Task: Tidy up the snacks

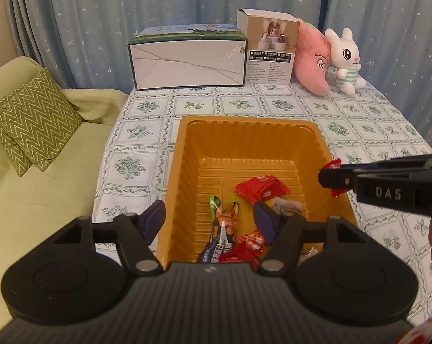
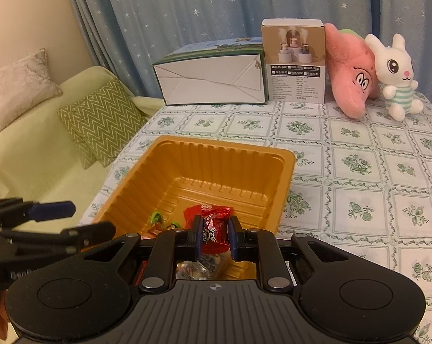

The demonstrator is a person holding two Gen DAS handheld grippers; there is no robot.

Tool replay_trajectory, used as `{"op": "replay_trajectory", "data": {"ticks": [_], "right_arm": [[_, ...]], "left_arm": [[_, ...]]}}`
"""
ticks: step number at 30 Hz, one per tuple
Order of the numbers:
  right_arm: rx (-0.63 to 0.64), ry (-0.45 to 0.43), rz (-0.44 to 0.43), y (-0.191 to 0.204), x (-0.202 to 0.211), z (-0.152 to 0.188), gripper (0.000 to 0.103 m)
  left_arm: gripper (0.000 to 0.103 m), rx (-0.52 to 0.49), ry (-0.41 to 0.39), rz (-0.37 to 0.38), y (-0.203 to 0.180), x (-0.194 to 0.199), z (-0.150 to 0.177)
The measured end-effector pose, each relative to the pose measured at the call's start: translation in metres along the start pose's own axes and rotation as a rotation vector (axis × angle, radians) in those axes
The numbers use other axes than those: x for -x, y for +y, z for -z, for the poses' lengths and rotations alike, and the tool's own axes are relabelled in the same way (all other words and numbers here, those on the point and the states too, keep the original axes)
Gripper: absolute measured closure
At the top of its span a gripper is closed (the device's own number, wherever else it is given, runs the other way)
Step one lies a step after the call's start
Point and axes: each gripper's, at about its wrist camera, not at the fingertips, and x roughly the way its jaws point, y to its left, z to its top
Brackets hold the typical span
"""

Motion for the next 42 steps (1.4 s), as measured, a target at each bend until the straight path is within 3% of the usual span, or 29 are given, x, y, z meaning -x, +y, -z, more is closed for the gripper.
{"op": "replay_trajectory", "data": {"ticks": [7, 8, 9, 11, 17, 28, 34, 42], "right_arm": [[-0.061, -0.011, -0.089, -0.002, -0.008, -0.007, 0.084], [-0.063, -0.007, -0.085, -0.002, -0.008, -0.008, 0.078], [-0.062, -0.009, -0.076, -0.003, -0.008, -0.008, 0.062], [-0.074, -0.026, -0.066, -0.006, -0.005, -0.006, 0.047], [-0.09, -0.01, -0.03, -0.014, -0.001, 0.0, 0.047], [-0.101, 0.005, 0.017, -0.023, 0.021, 0.011, 0.046], [-0.087, 0.005, 0.039, -0.021, 0.044, 0.02, 0.041], [-0.067, 0.001, 0.056, -0.011, 0.078, 0.034, 0.034]], "left_arm": [[0.027, 0.001, 0.002, -0.004, 0.002, 0.002, 0.002], [0.027, 0.002, 0.002, -0.005, 0.003, 0.001, 0.003], [0.025, 0.003, 0.001, -0.005, 0.003, 0.002, 0.004], [0.025, 0.004, 0.003, -0.005, 0.004, 0.002, 0.005], [0.024, 0.004, 0.011, -0.001, 0.002, 0.002, 0.009], [0.008, 0.001, -0.012, -0.002, -0.002, 0.014, 0.015], [0.0, 0.012, -0.037, 0.002, -0.008, 0.034, 0.022], [0.0, 0.031, -0.058, -0.009, -0.018, 0.07, 0.034]]}}
